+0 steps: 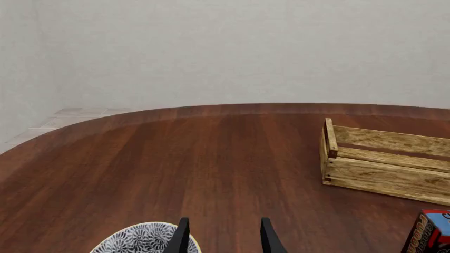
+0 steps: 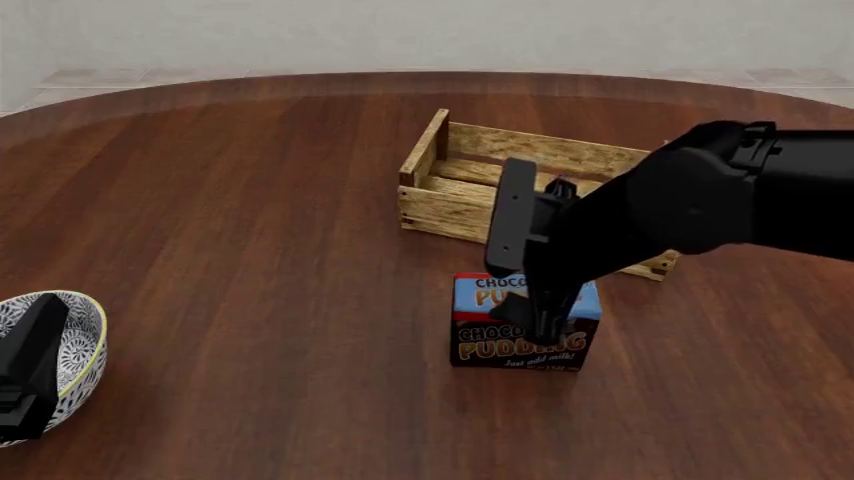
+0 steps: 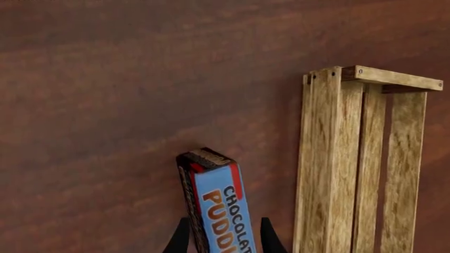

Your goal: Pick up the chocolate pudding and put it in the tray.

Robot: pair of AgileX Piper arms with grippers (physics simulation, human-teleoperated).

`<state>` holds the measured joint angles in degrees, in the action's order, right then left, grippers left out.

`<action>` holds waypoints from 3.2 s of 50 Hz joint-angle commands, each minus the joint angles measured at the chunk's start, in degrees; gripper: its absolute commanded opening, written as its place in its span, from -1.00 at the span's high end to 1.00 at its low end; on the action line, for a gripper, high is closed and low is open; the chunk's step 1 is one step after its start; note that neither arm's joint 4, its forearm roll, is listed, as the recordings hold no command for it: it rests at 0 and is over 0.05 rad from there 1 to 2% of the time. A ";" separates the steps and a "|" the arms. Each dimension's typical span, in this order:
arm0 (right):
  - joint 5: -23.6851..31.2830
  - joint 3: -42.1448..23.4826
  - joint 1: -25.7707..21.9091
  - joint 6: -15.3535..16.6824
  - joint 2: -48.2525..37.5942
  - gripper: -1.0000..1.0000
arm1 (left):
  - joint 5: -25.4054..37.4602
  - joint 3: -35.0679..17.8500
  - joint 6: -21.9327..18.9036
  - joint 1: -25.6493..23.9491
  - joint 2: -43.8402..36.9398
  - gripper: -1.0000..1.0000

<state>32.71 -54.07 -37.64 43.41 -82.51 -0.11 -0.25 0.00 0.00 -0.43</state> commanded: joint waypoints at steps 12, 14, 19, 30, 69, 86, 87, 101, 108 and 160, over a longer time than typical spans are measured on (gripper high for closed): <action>-1.91 0.22 -0.20 -0.99 -2.62 -1.00 | 0.00 0.00 0.01 0.00 0.00 -1.00; -1.93 0.40 -0.25 -1.04 -2.68 -1.00 | 0.00 0.00 0.00 0.00 0.01 -1.00; -2.35 0.32 0.31 -0.91 -3.25 -1.00 | 0.00 0.00 0.00 -0.01 0.00 -1.00; -2.85 0.74 0.27 -1.39 -3.49 -1.00 | 0.00 0.00 0.01 -0.01 0.00 -1.00; -4.38 0.52 0.50 -2.81 -5.72 -1.00 | 0.00 0.00 0.01 0.01 0.00 -1.00; -5.16 0.44 0.17 -3.59 -6.64 -1.00 | 0.00 0.00 0.00 0.00 0.01 -1.00; -5.08 0.45 0.17 -3.58 -6.58 -1.00 | 0.00 0.00 0.01 0.03 0.02 -1.00; -5.24 0.42 0.11 -3.90 -6.48 -1.00 | 0.00 0.00 0.01 0.00 0.01 -1.00; -5.44 0.65 0.10 -3.97 -6.54 -1.00 | 0.00 0.00 0.01 -0.01 0.00 -1.00; -7.29 -0.49 0.37 -5.09 -9.26 -1.00 | 0.00 0.00 -0.01 0.00 0.01 -1.00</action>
<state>25.65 -54.30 -37.48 38.45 -91.22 -0.11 -0.25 0.00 0.00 -0.43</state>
